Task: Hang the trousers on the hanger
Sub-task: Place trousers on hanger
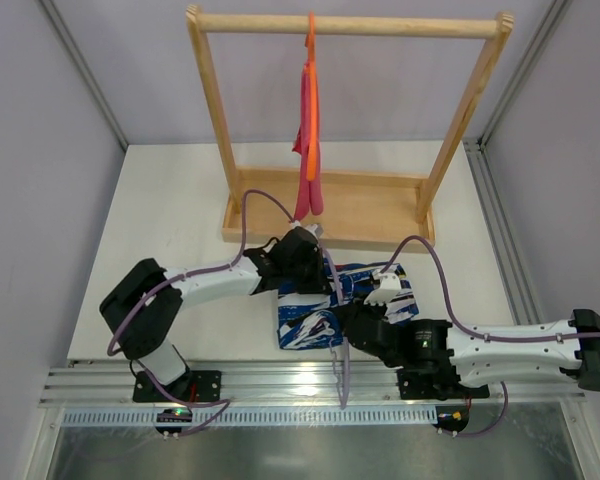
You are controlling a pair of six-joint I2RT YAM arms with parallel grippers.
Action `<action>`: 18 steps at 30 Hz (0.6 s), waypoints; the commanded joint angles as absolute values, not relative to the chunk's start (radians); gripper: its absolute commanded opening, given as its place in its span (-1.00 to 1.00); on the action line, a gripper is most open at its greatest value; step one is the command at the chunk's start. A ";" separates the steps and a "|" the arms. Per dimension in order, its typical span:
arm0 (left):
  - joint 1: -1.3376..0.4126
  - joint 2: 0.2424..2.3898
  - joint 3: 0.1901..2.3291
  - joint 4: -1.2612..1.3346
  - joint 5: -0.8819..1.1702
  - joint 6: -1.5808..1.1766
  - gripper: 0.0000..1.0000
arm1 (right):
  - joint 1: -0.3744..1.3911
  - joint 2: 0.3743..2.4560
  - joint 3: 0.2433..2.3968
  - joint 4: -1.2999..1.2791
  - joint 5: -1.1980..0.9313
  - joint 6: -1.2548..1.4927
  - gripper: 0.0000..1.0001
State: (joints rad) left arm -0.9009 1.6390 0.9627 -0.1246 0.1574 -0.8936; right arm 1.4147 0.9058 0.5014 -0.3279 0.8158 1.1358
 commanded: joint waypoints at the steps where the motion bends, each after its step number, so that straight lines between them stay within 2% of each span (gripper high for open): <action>1: -0.905 1.588 1.041 -0.220 0.134 -0.890 -0.87 | 1.427 0.887 0.529 -0.274 0.857 1.164 -0.93; 2: -0.905 1.577 1.063 -0.265 0.088 -0.887 -0.77 | 1.427 0.878 0.522 -0.279 0.862 1.186 -0.92; 6: -0.904 1.537 1.123 -0.432 0.009 -0.888 -0.67 | 1.428 0.830 0.494 -0.294 0.868 1.201 -0.92; 12: -0.896 1.562 1.144 -0.503 -0.058 -0.919 -0.72 | 1.428 0.819 0.511 -0.308 0.885 1.198 -0.92; 18: -0.893 1.533 1.140 -0.541 -0.040 -0.927 -0.77 | 1.430 0.857 0.548 -0.348 0.905 1.222 -0.93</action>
State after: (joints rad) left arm -0.8963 1.5620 1.1248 -0.4870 -0.0124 -0.9154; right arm 1.4197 0.8444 0.4950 -0.3531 0.8227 1.1828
